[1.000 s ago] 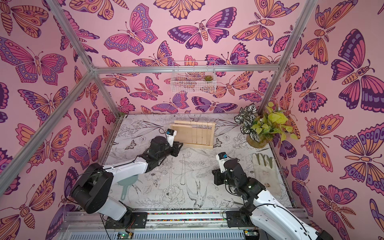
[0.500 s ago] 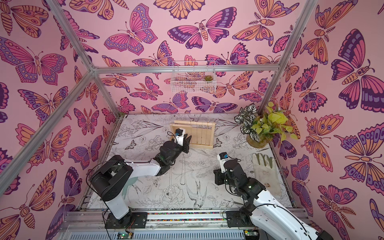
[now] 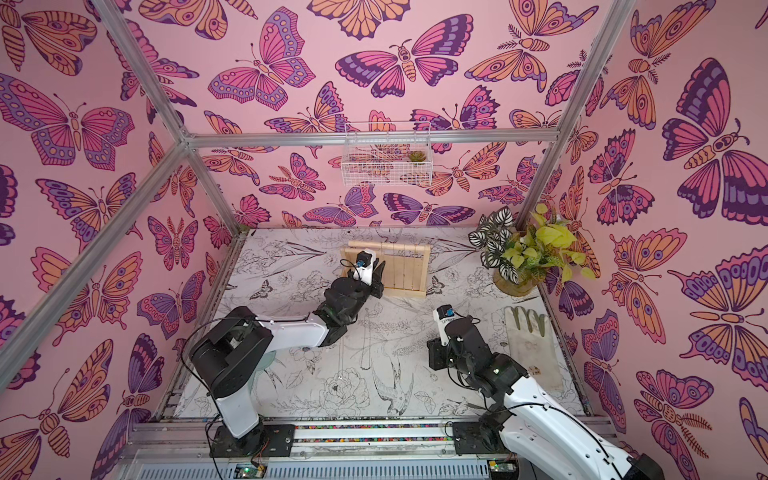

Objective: Take the necklace off the jewelry display stand
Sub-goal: Take off the necklace from the stand.

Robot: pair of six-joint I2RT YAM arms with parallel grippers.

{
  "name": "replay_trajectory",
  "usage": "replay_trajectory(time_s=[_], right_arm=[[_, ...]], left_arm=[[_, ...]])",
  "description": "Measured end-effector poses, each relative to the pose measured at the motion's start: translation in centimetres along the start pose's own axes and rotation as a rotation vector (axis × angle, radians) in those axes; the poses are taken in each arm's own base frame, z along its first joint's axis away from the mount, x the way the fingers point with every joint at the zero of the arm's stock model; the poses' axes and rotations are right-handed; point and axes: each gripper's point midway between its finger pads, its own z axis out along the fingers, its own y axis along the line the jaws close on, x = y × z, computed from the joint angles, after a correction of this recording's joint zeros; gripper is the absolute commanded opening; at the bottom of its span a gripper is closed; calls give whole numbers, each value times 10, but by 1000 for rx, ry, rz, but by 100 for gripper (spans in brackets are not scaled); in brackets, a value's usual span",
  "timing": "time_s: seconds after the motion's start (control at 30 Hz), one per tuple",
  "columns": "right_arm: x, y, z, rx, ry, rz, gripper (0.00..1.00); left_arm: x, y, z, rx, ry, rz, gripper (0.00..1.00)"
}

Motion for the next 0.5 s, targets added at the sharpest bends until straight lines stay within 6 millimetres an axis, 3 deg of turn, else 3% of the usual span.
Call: replay_trajectory(time_s=[0.2, 0.5], right_arm=[[0, 0, -2, -2, -4, 0, 0], [-1, 0, -4, -3, -14, -1, 0]], left_arm=[[-10, 0, 12, -18, -11, 17, 19], [-8, 3, 22, -50, 11, 48, 13]])
